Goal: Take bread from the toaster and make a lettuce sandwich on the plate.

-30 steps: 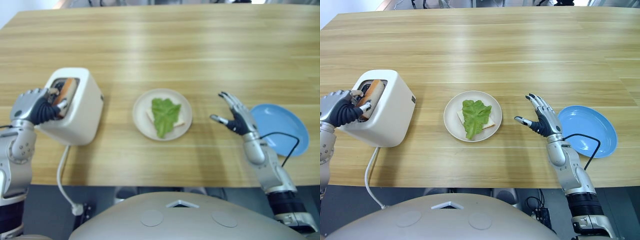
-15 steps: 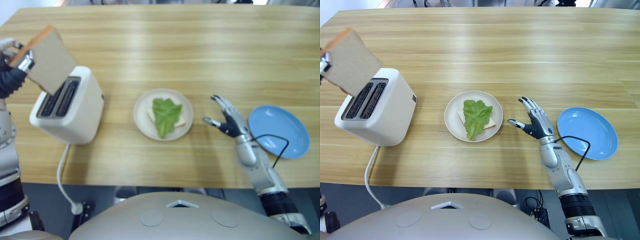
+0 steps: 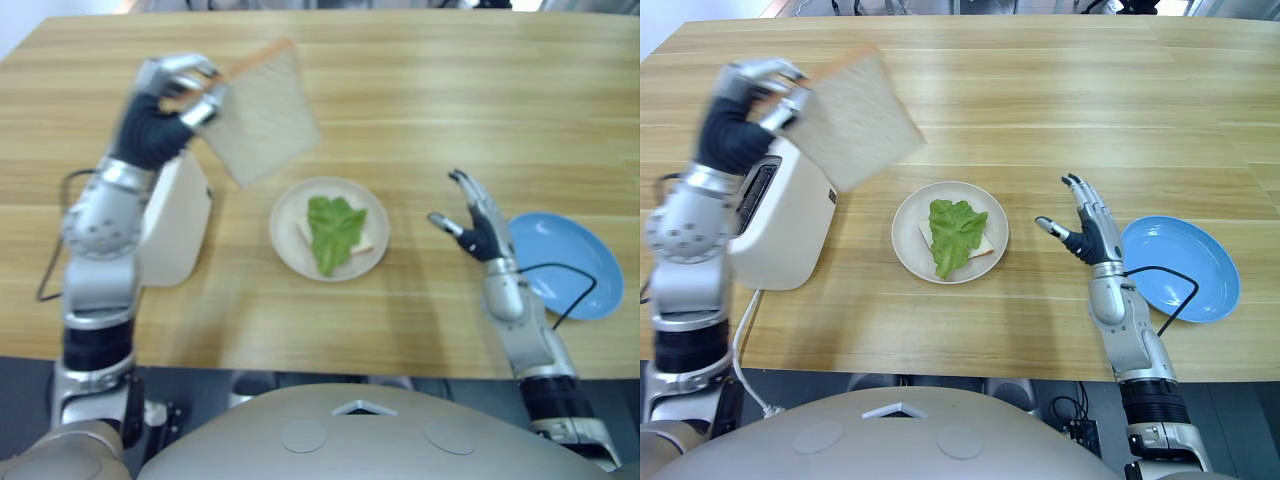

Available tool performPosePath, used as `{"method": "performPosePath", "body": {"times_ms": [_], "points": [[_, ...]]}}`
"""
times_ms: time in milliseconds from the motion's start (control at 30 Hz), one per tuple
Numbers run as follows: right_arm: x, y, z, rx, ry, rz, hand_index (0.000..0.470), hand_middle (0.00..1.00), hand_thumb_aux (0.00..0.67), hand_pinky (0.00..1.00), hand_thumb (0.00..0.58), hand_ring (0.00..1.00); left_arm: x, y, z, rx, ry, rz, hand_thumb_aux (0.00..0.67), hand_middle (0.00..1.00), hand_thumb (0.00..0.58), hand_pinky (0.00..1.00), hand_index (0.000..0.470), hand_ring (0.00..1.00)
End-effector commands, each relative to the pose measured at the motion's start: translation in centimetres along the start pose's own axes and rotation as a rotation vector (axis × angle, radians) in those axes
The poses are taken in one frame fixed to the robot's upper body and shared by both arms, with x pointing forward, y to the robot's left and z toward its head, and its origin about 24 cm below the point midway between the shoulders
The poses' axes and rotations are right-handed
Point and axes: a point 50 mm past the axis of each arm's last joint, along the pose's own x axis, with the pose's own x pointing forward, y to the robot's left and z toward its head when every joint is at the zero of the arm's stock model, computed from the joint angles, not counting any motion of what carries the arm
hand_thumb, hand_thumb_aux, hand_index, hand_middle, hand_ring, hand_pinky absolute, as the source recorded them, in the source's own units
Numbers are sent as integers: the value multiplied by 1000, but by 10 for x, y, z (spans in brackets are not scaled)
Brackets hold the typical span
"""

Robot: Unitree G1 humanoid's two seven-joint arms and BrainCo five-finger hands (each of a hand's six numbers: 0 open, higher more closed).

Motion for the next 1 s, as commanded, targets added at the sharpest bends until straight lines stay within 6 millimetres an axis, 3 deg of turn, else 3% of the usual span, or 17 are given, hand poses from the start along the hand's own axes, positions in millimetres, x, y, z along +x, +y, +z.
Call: {"method": "performPosePath", "body": {"times_ms": [33, 200, 433, 700, 1000], "points": [[0, -11, -9, 46, 49, -66, 0, 0, 0, 0, 0, 0, 8, -33, -41, -145, 86, -148, 670, 1000, 580, 1000, 460, 1000], [2, -23, -12, 64, 57, -121, 0, 0, 0, 0, 0, 0, 18, -68, -85, -276, 204, -272, 670, 1000, 580, 1000, 460, 1000], [0, -22, -13, 60, 61, -114, 0, 0, 0, 0, 0, 0, 25, -101, -125, -383, 350, -362, 670, 1000, 580, 1000, 460, 1000], [-1, -21, -16, 46, 69, -100, 0, 0, 0, 0, 0, 0, 12, -126, -138, -658, 461, -334, 670, 1000, 580, 1000, 460, 1000], [-1, -18, -16, 34, 70, -82, 0, 0, 0, 0, 0, 0, 0, -134, -138, -624, 493, -348, 670, 1000, 580, 1000, 460, 1000]]}}
